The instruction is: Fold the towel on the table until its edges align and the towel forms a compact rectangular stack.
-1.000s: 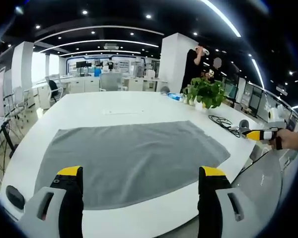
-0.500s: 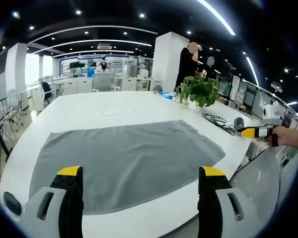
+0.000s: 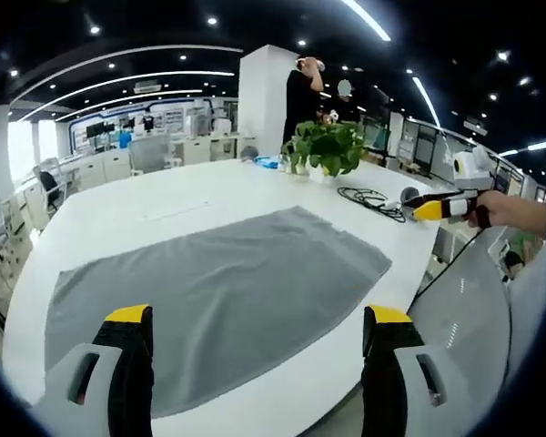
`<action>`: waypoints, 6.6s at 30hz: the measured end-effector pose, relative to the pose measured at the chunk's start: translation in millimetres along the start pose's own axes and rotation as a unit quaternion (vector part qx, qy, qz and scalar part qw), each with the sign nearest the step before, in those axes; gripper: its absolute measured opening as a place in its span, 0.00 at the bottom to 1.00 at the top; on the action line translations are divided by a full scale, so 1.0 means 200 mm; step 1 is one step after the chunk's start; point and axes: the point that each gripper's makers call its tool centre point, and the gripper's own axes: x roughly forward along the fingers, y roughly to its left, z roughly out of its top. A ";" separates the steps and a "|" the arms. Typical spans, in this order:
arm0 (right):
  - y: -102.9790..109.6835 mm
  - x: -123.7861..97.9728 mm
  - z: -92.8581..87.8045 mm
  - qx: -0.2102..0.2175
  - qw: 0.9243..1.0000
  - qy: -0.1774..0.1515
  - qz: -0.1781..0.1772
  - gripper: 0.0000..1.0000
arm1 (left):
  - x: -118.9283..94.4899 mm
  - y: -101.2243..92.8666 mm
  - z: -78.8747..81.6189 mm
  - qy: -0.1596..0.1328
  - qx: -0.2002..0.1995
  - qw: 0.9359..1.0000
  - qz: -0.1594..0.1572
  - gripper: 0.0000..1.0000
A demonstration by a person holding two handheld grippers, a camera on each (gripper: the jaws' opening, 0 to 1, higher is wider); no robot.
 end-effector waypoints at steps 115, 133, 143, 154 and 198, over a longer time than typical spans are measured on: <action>-0.43 0.17 0.33 -0.096 0.994 0.042 0.025 0.59 | 0.66 -1.10 0.25 0.031 0.144 0.944 -0.294 0.70; -0.52 0.29 0.28 -0.089 0.993 0.064 0.033 0.58 | 0.77 -1.22 0.24 0.044 0.127 0.937 -0.322 0.62; -0.55 0.34 0.28 -0.088 0.993 0.072 0.034 0.57 | 0.86 -1.30 0.19 0.056 0.112 0.932 -0.340 0.60; -0.63 0.44 0.29 -0.092 0.992 0.077 0.038 0.55 | 0.95 -1.35 0.14 0.070 0.095 0.933 -0.341 0.59; -0.72 0.95 0.20 -0.062 0.994 0.085 0.019 0.48 | 1.14 -1.37 -0.01 0.078 0.139 0.955 -0.250 0.40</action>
